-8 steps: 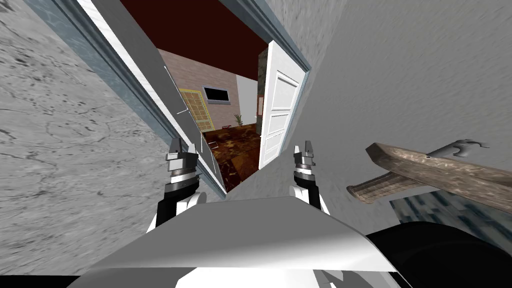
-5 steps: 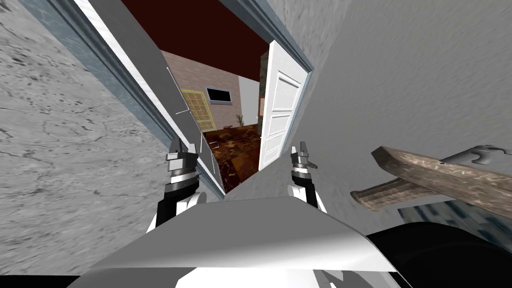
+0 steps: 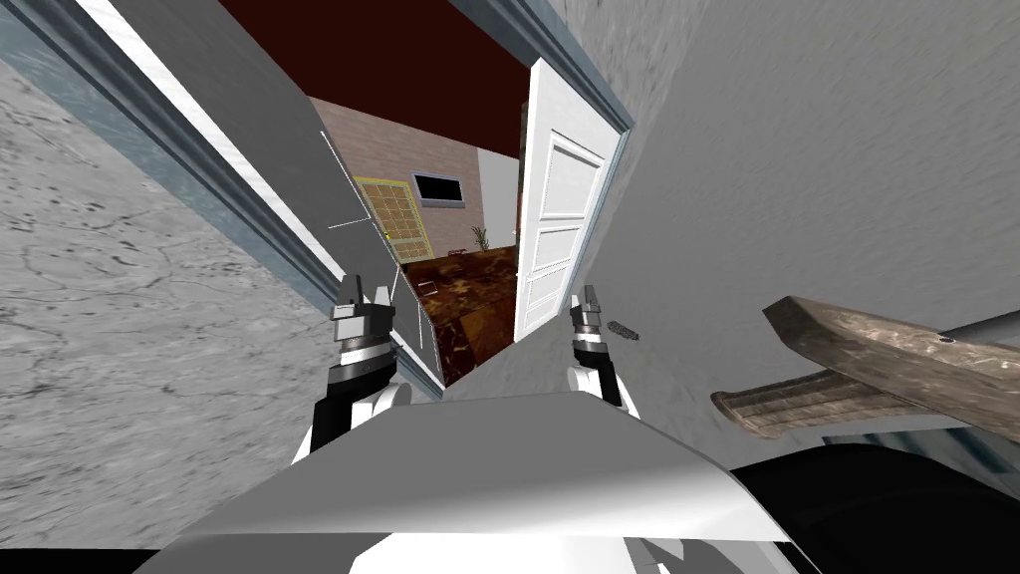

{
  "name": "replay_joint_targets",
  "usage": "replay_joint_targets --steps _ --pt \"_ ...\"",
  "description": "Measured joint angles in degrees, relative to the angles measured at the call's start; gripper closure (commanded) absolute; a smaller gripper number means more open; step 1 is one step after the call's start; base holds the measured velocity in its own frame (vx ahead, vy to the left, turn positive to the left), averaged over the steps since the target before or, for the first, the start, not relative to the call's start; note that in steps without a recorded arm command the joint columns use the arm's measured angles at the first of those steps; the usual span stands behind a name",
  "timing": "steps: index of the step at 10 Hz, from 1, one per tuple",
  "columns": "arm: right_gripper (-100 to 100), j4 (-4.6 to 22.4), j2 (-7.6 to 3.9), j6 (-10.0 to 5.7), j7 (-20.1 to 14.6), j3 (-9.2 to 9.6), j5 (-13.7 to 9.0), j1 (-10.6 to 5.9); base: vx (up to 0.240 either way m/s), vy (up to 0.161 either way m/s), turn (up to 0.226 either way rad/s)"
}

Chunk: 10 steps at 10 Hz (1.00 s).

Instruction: Push the door open

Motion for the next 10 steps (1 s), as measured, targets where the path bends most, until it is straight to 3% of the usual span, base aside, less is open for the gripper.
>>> replay_joint_targets --steps 10 --pt "-100 11.5 -2.27 2.67 -1.9 3.46 0.5 -5.89 0.071 -0.116 0.086"
